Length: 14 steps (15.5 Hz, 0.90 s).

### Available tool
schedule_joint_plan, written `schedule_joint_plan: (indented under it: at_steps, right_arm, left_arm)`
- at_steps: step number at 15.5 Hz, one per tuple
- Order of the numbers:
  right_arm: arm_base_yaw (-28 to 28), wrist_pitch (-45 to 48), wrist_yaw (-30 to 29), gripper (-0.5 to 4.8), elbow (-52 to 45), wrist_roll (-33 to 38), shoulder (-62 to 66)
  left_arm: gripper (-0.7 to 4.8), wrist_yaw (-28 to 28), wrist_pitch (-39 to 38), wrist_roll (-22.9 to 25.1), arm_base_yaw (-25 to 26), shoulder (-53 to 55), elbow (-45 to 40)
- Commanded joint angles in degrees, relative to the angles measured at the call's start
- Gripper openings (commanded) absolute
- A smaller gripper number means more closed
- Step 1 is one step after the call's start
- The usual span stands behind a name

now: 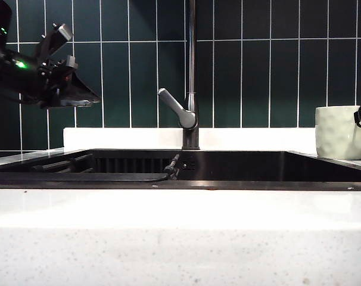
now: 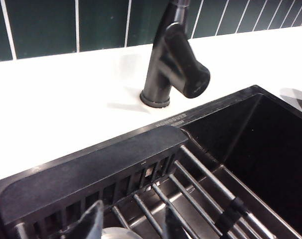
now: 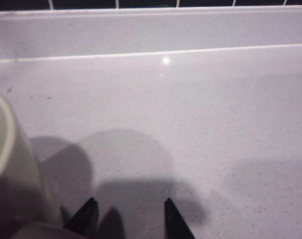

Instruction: Pick up the mug next to the sink, go to the faucet to get some water, pour the water into the sink, and finally put the mug back to its place.

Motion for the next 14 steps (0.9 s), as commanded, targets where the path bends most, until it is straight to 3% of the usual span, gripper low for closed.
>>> schedule_joint_plan:
  at_steps: [1,3,9,14]
  right_arm:
    - [-0.33,1.11,-1.44,1.76,0.24,-0.07,0.48]
    - [-0.28,1.14,-2.03,1.58,0.24,-1.25,0.48]
    - [-0.28,1.49,-2.38,0.06,0.26,-1.25,0.44]
    - [-0.28,2.38,-3.63,-0.01,0.24,-1.25,-1.11]
  left_arm:
    - [1.49,1.81,0.70,-0.46,-0.72,1.55,1.55]
    - [1.49,1.84,0.90,-0.48,-1.46,1.75,1.60]
    - [1.49,4.42,0.87,-1.16,-2.14,1.86,1.62]
    - [1.49,5.90,0.85,-1.57,-2.10,1.86,1.86]
